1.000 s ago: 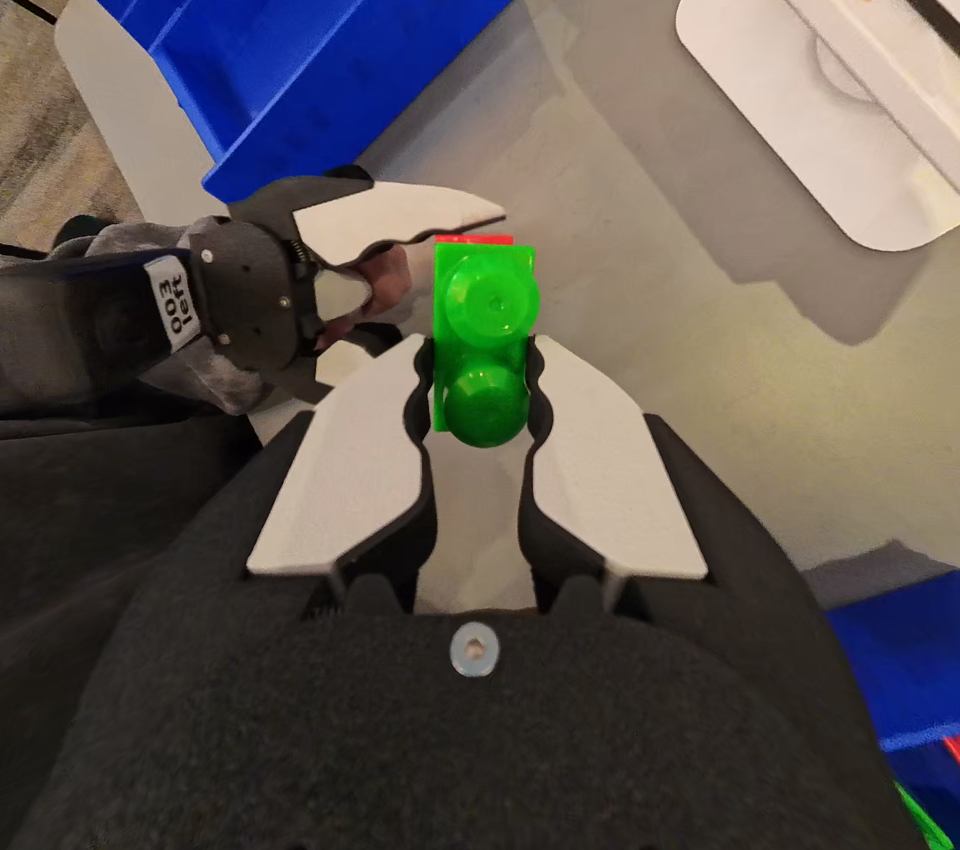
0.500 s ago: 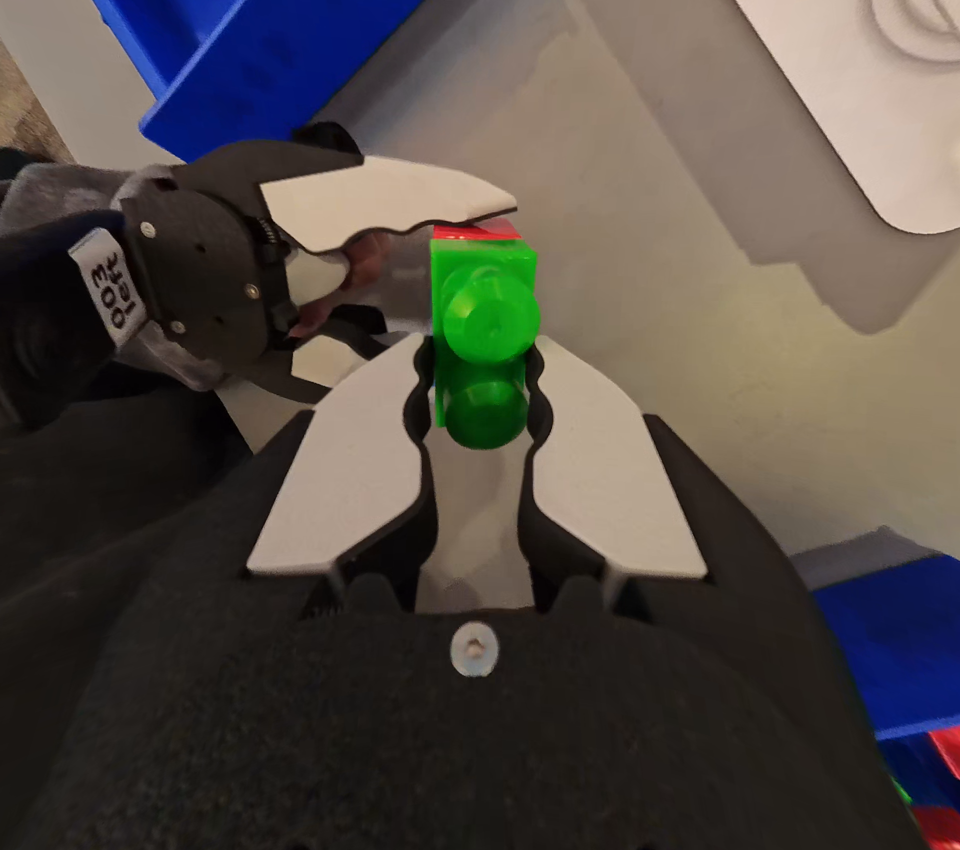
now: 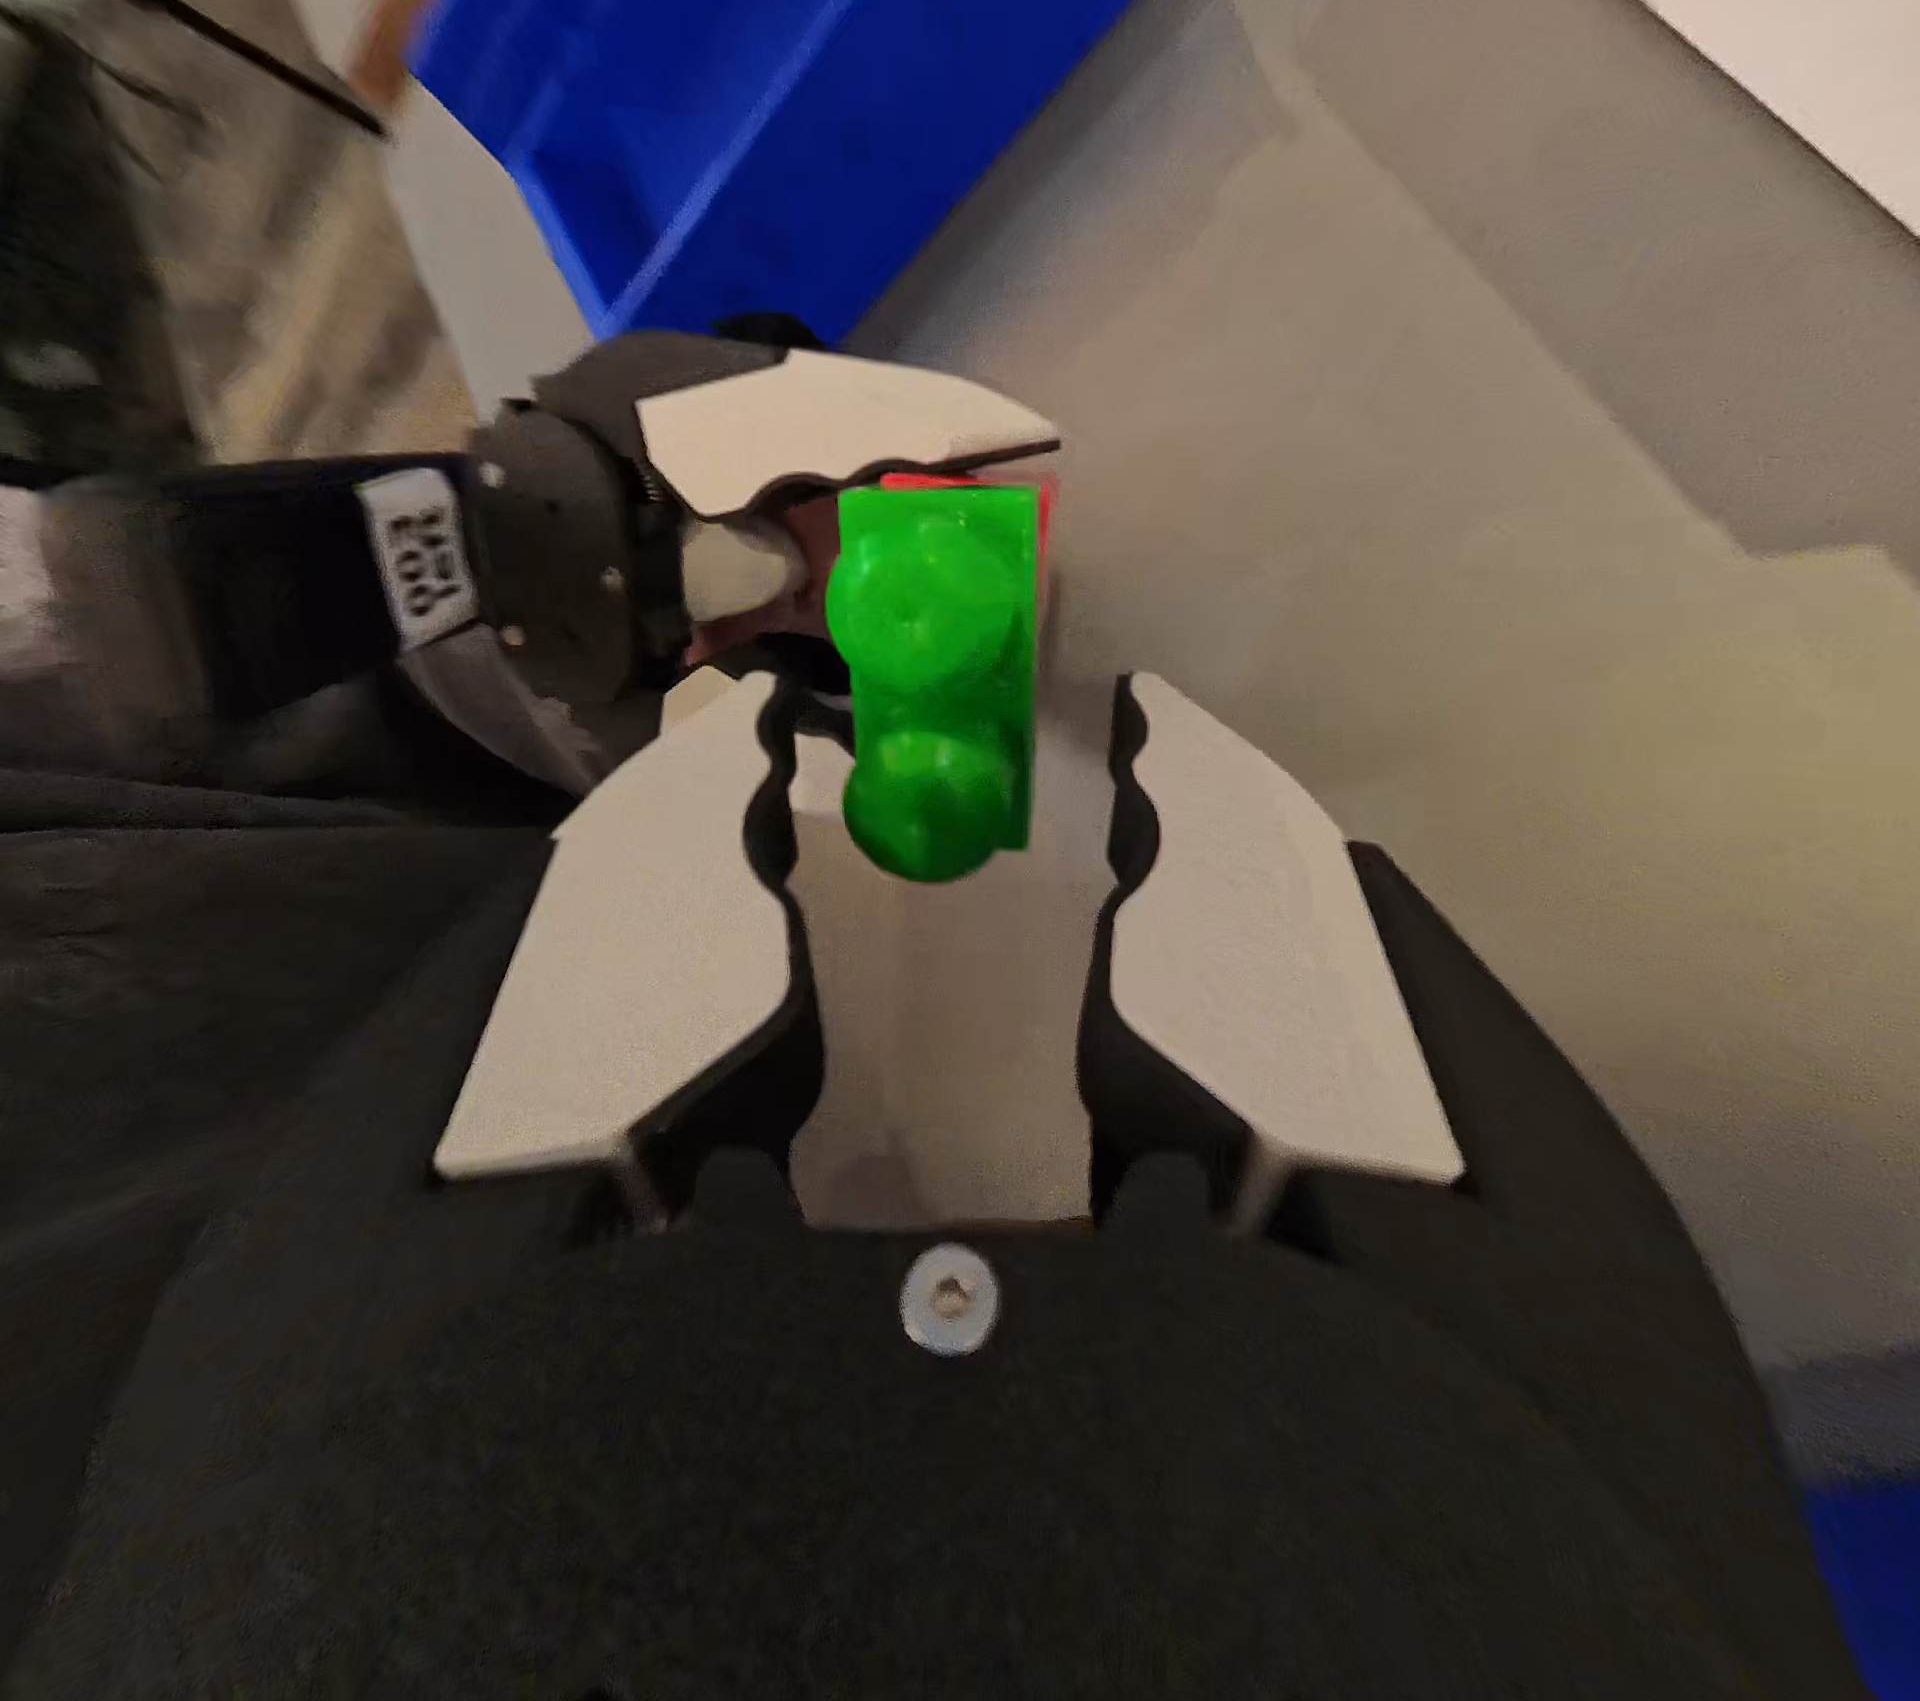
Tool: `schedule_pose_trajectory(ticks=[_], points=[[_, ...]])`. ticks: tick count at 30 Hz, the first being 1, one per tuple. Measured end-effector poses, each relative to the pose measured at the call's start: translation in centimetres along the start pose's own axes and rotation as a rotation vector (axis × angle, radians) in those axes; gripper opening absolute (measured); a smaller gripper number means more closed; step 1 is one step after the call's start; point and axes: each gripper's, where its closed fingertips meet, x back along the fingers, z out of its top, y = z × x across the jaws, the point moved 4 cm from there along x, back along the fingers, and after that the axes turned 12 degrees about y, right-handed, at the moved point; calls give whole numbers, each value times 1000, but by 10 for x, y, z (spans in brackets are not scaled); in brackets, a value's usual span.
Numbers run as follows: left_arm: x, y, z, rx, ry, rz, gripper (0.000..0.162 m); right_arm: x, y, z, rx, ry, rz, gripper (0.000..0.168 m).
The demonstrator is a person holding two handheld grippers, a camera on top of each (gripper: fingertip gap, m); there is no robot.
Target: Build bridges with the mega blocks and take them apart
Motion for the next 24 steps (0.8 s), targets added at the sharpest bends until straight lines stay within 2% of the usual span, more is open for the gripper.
schedule_pose_trajectory(ticks=[5,9,11,16,21,24], points=[[10,-11,6,128,81,-40,74,16,10,-5,-320,329,346,80],[15,-15,11,222,144,-111,74,-2,6,-24,-625,388,715,100],[16,-12,12,230,158,-150,74,-16,-1,-29,-707,382,840,98],[13,2,10,165,139,-195,74,-38,-14,-27,-768,371,1008,102],[11,3,5,149,122,-188,74,-42,-14,-30,-744,342,1010,105],[12,3,5,152,120,-182,74,-43,-13,-32,-746,356,1015,100]])
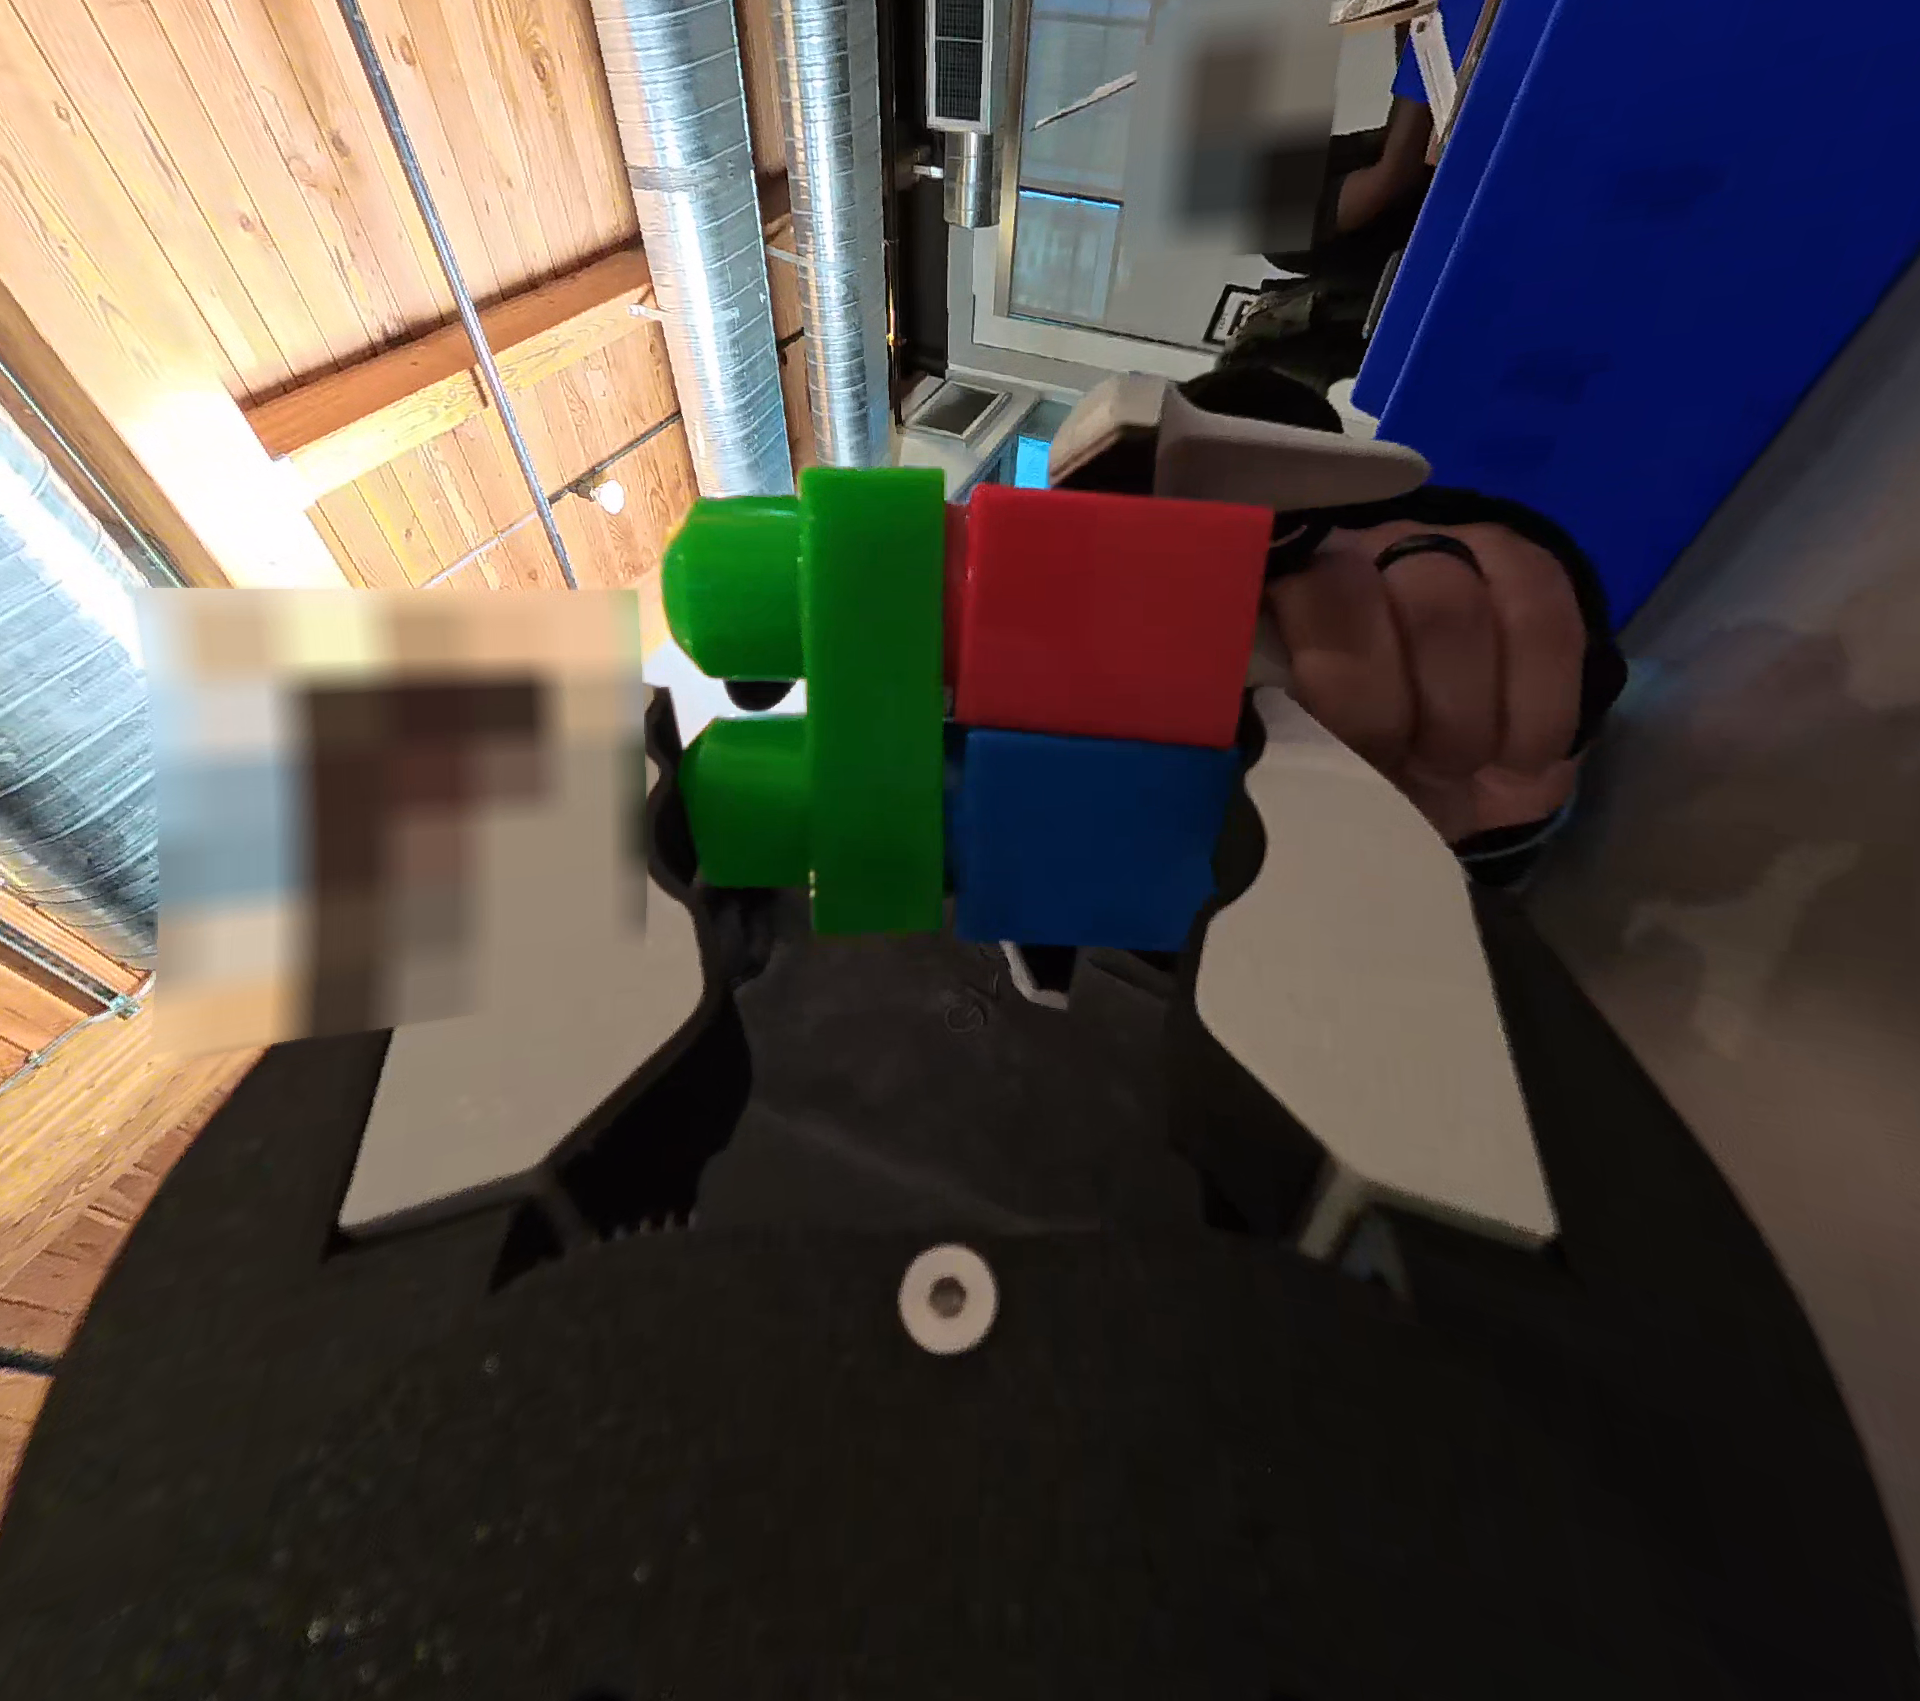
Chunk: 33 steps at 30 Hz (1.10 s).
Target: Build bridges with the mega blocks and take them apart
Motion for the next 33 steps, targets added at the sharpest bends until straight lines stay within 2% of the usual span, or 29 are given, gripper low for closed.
schedule_pose_trajectory(ticks=[8,16,21,23,26,29,33], points=[[-2,1,-5,-26,-27,5,75,5,4,-1,47,-6,-21,99],[-2,-1,-5,-15,-21,2,75,6,7,-1,-4,3,33,96],[-1,-4,-3,-34,-20,48,75,3,8,6,49,80,38,97],[-1,-1,1,-17,2,26,75,2,8,9,102,86,24,108],[-1,6,5,13,25,-33,75,-2,7,11,111,69,16,110],[-2,9,2,4,7,-55,75,-4,2,5,107,-5,35,98],[-3,13,3,4,18,-79,75,-2,0,1,101,-57,29,96]])
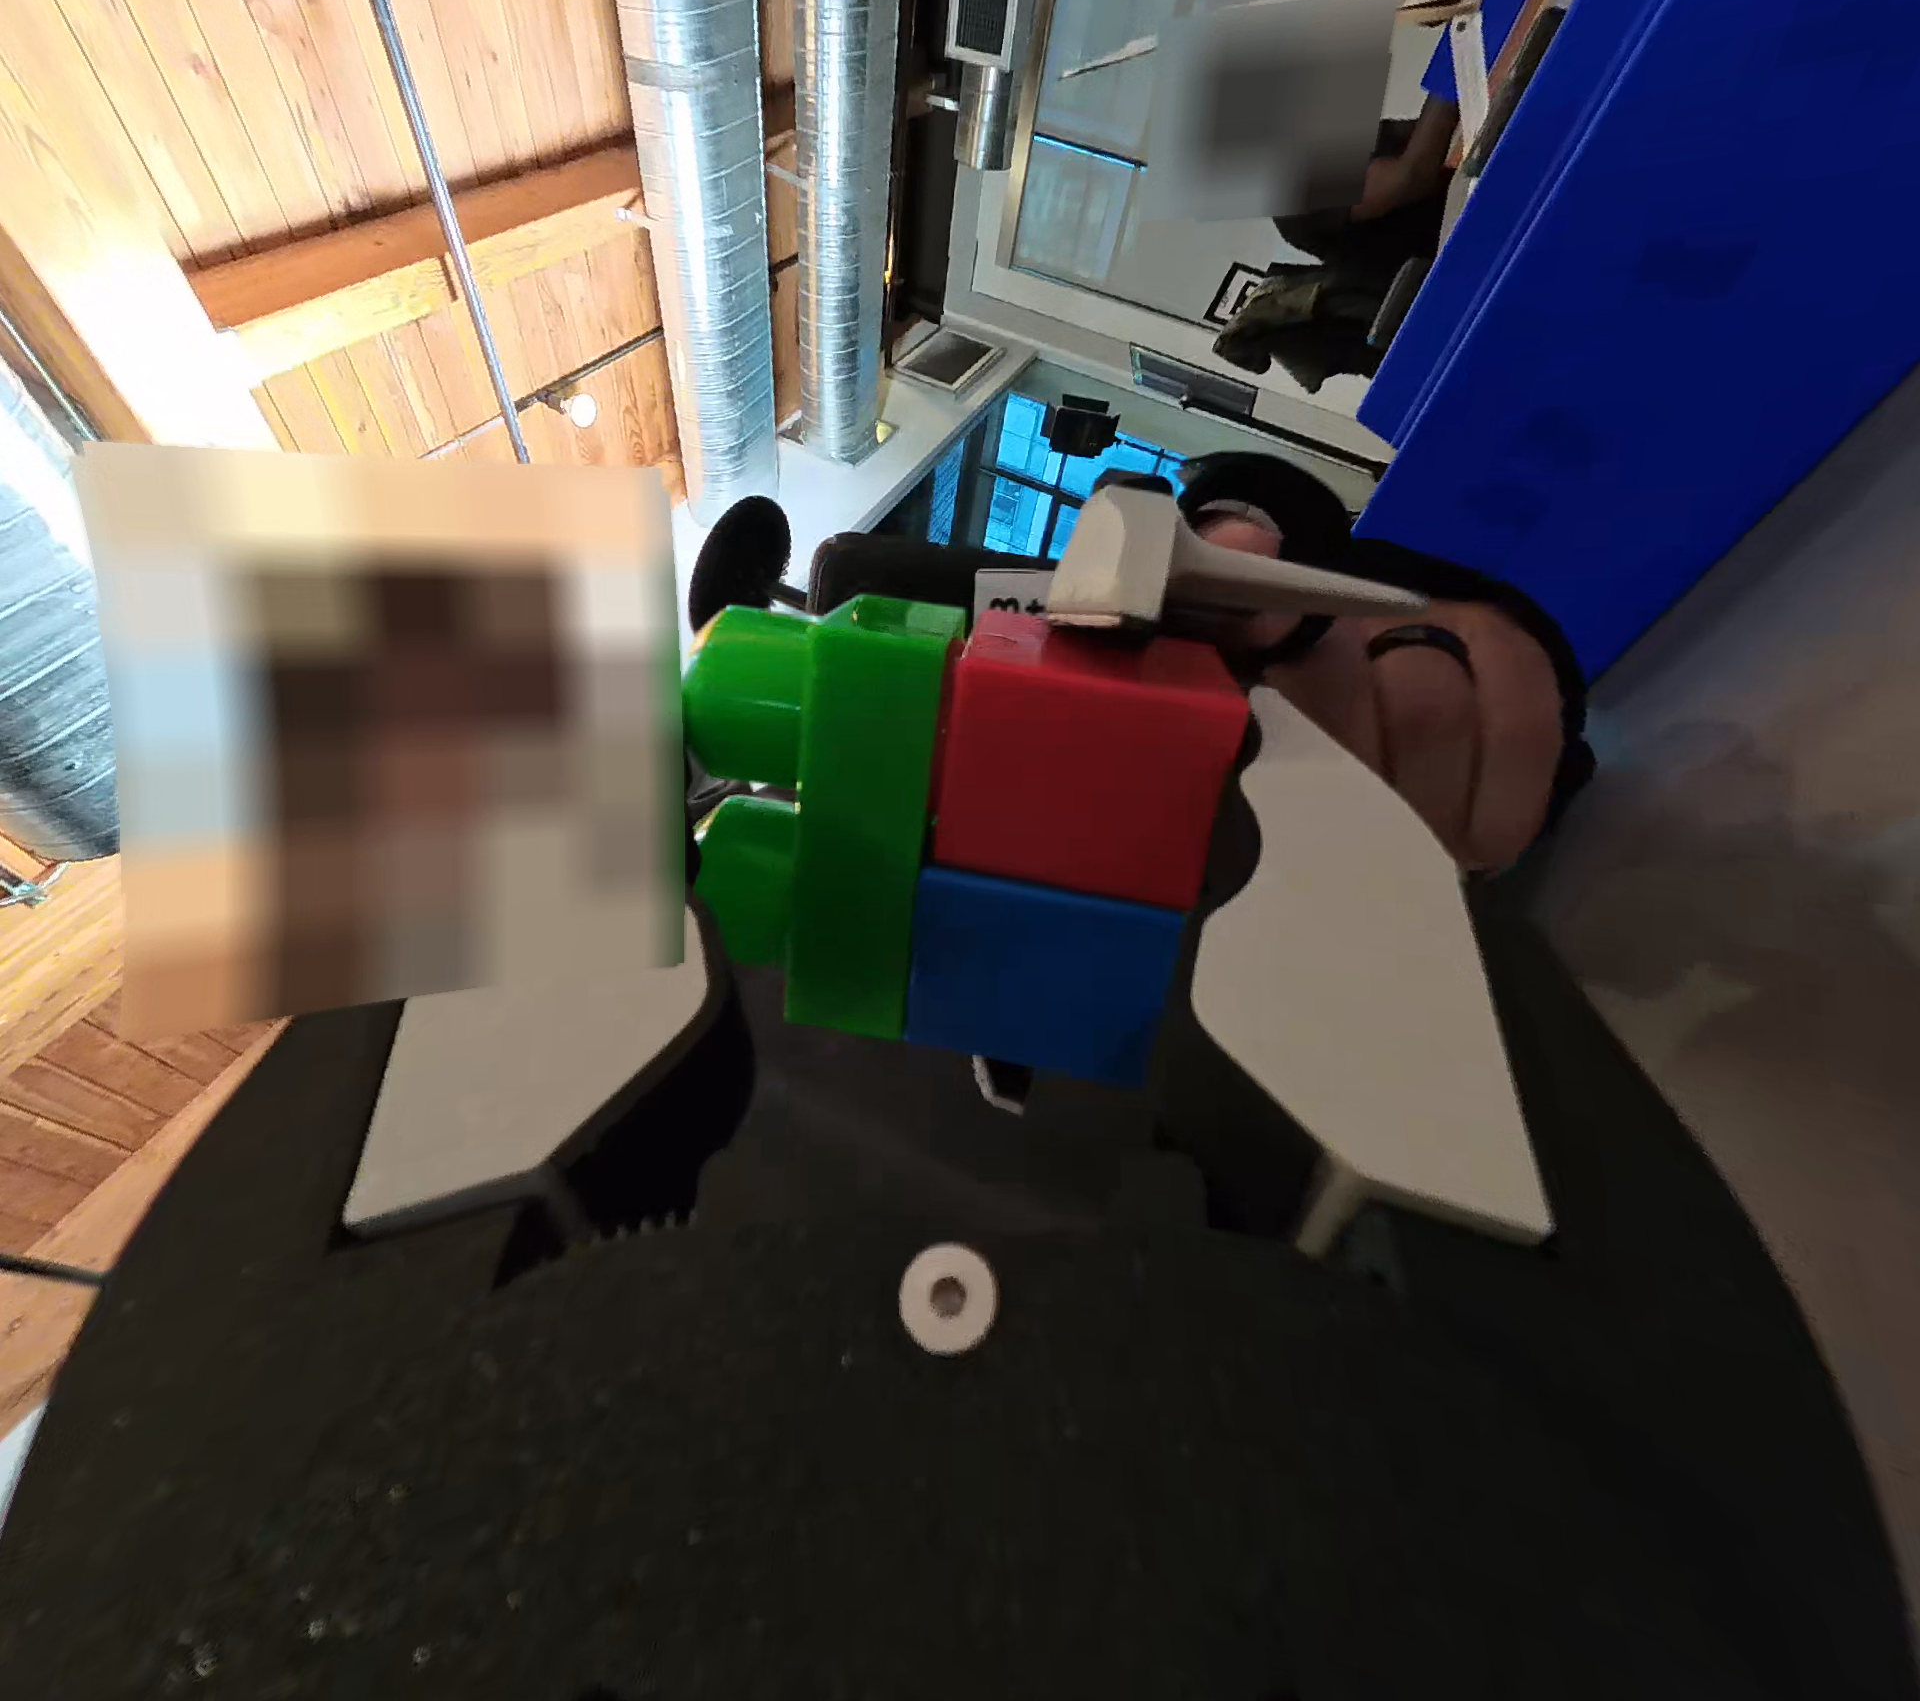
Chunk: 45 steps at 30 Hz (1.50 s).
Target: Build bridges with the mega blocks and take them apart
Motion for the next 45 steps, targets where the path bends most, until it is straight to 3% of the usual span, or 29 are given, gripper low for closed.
schedule_pose_trajectory(ticks=[10,15,21,25,28,32,35,45], points=[[1,2,7,-49,54,11,75,-1,-5,-3,25,66,113,93],[0,4,7,-47,35,9,75,2,-4,-4,-53,61,147,94],[-1,0,6,-71,14,37,76,0,-1,1,-99,112,160,96],[-3,-6,-6,-78,-55,74,75,3,8,9,-17,182,65,93],[-2,-6,-5,-66,-41,68,75,4,5,6,12,148,32,93],[-2,-3,-7,-123,-61,65,74,10,8,-7,-10,55,-82,107],[-5,0,-14,-191,-108,82,75,12,7,-17,-29,0,-109,103],[-7,6,-11,-130,-66,18,76,11,2,-26,-59,-65,-3,96]])
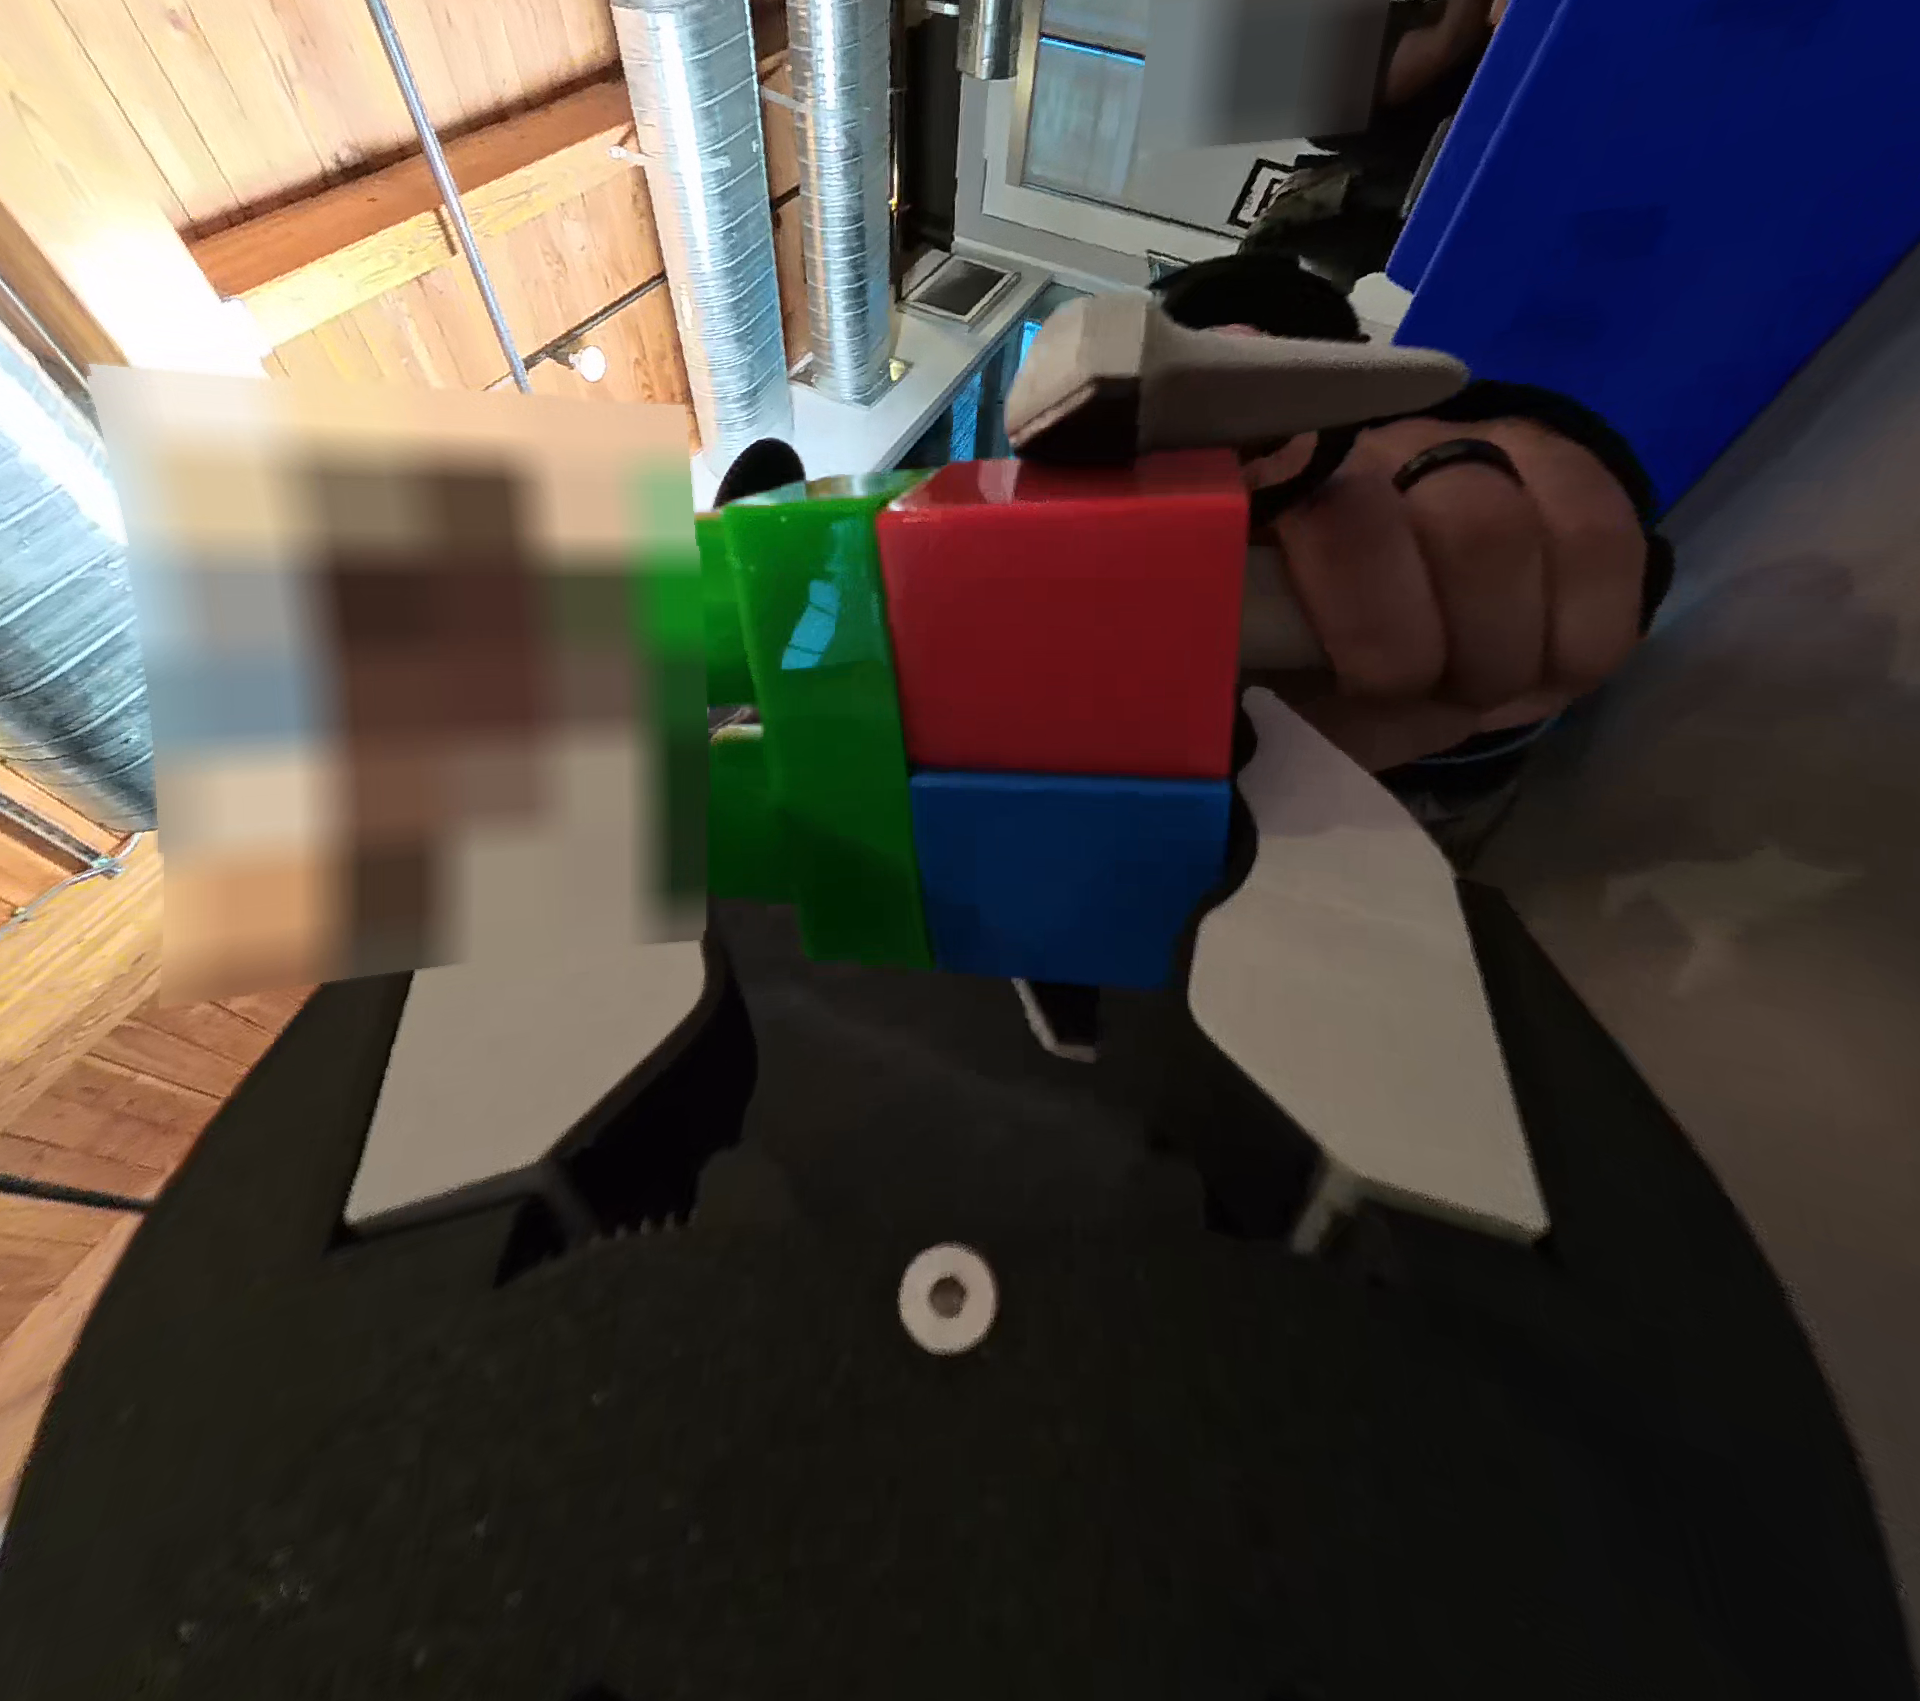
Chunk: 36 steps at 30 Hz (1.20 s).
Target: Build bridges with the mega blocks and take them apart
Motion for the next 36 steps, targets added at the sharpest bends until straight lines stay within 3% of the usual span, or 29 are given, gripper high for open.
schedule_pose_trajectory(ticks=[17,24,29,34,36], points=[[-3,-3,-6,65,-24,24,78,0,0,10,-131,88,73,97],[0,-20,-17,44,-103,128,78,16,-4,33,280,153,-322,100],[-5,-18,-38,-167,-275,185,78,20,5,35,612,57,-784,78],[-7,-15,-45,-292,-356,235,78,24,17,34,717,34,-1035,38],[-7,-14,-45,-298,-365,245,78,24,18,34,723,49,-1045,38]])
